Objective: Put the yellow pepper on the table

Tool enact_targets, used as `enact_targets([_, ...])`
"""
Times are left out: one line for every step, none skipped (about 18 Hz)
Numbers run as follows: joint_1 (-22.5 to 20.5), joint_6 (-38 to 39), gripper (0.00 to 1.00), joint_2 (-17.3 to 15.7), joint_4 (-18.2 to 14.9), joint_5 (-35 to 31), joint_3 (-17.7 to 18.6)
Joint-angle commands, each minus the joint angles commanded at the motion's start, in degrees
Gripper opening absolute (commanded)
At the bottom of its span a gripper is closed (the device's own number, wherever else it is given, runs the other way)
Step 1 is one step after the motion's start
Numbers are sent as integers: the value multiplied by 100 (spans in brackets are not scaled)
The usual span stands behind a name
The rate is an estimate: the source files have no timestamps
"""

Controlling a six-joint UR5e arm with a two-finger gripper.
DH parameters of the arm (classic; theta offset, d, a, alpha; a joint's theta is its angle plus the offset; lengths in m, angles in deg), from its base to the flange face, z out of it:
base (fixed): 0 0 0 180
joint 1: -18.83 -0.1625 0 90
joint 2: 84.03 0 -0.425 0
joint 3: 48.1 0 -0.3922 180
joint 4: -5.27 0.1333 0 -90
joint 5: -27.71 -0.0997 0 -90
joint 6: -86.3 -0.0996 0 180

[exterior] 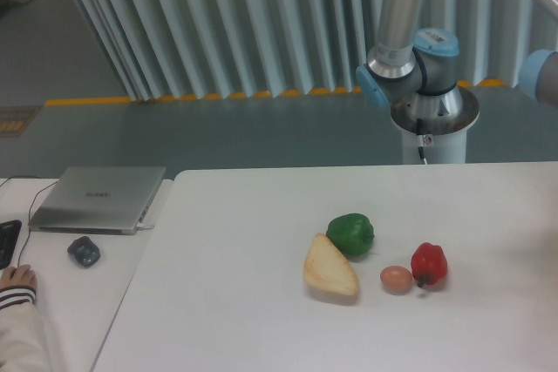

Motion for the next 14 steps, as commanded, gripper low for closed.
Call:
enact_targets([-9,0,100,44,35,0,-9])
enact_targets([-17,0,100,97,36,0,-9])
enact_targets([-35,0,100,132,44,0,-18])
enact_targets([-35,0,100,237,36,-17,-79])
enact_targets([-26,0,100,307,36,-18,-79])
enact_targets([-26,-9,100,395,44,-26,-88])
enact_targets([-35,-26,100,440,53,-26,-97])
enact_targets([-70,-122,100,457,44,-35,-97])
enact_targets([-114,-236,100,466,44,-35,-105])
enact_targets([-114,-272,100,492,44,-35,-106])
enact_targets([-114,-281,100,510,44,-35,-106])
enact_targets([-123,-273,100,510,36,-35,-106])
enact_targets([-132,-281,100,493,36,-27,-114])
enact_targets([-167,-299,100,493,36,-18,-140])
